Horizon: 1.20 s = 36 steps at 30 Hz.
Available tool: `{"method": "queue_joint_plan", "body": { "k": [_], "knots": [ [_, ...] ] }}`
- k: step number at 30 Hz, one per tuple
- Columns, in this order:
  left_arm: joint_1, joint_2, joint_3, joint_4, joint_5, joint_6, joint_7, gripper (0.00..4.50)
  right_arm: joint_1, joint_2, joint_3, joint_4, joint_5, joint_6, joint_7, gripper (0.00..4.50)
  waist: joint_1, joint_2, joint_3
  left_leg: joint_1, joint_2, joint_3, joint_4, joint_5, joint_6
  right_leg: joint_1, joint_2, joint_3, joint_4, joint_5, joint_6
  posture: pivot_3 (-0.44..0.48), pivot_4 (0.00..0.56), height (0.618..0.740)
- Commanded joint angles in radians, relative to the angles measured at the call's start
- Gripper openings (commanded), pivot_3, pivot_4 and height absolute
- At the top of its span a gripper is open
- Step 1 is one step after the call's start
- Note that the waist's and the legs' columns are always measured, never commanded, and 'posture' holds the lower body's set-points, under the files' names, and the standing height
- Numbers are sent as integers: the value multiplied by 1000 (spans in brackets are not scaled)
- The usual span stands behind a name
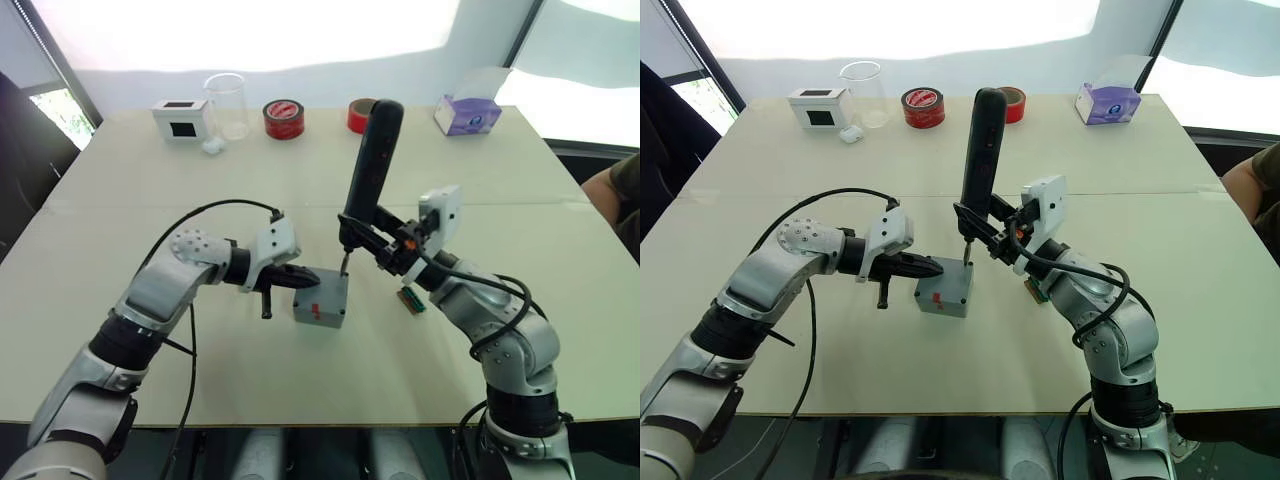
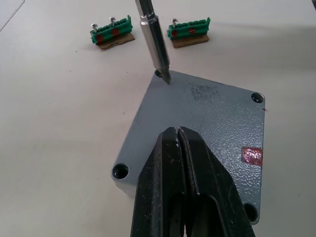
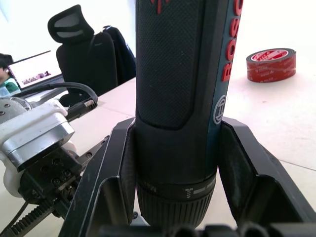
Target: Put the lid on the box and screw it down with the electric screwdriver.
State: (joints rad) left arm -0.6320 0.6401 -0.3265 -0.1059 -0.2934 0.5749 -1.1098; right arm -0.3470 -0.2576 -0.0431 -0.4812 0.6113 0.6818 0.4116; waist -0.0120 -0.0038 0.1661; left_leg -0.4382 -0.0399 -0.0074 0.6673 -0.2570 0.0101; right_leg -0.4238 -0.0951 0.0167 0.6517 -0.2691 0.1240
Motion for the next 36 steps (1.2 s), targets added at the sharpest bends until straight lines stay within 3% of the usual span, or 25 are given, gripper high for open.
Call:
{"method": "queue_joint_plan", "body": {
  "k": [1, 17, 27, 32, 36],
  "knots": [
    [22, 2, -5, -4, 16, 11, 2, 0, 3, -12, 7, -17, -18, -51, 14, 1733, 0, 0, 0, 0, 0, 0, 0, 0, 0, 0, 0, 0, 0, 0, 0, 0, 150, 740],
    [18, -8, -11, -18, 20, 30, 3, 0, 12, -45, -1, 20, -41, -89, 21, 1733, 1, 0, 0, 9, 0, 0, -1, 0, 1, 10, 0, 0, -2, 0, 0, 0, 150, 740],
    [30, -4, -21, -12, 37, 20, -2, 0, 67, -99, 138, 59, -169, -95, 37, 1733, 1, -1, -2, 17, 0, 0, -2, -1, 2, 17, 0, 0, -3, 0, 0, 0, 150, 740],
    [41, -1, -33, -19, 60, 13, 2, 0, 83, -86, 139, 79, -163, -97, 33, 1733, 2, -4, -5, 30, 0, 0, -4, -3, 4, 31, 0, 0, -7, -2, -1, 0, 150, 740],
    [45, -6, -30, -27, 60, 22, 5, 0, 107, -92, 157, 90, -176, -105, 39, 1733, 2, -6, -7, 31, 0, -1, -4, -3, 4, 33, -1, -1, -7, -2, -1, 0, 150, 740]
  ]
}}
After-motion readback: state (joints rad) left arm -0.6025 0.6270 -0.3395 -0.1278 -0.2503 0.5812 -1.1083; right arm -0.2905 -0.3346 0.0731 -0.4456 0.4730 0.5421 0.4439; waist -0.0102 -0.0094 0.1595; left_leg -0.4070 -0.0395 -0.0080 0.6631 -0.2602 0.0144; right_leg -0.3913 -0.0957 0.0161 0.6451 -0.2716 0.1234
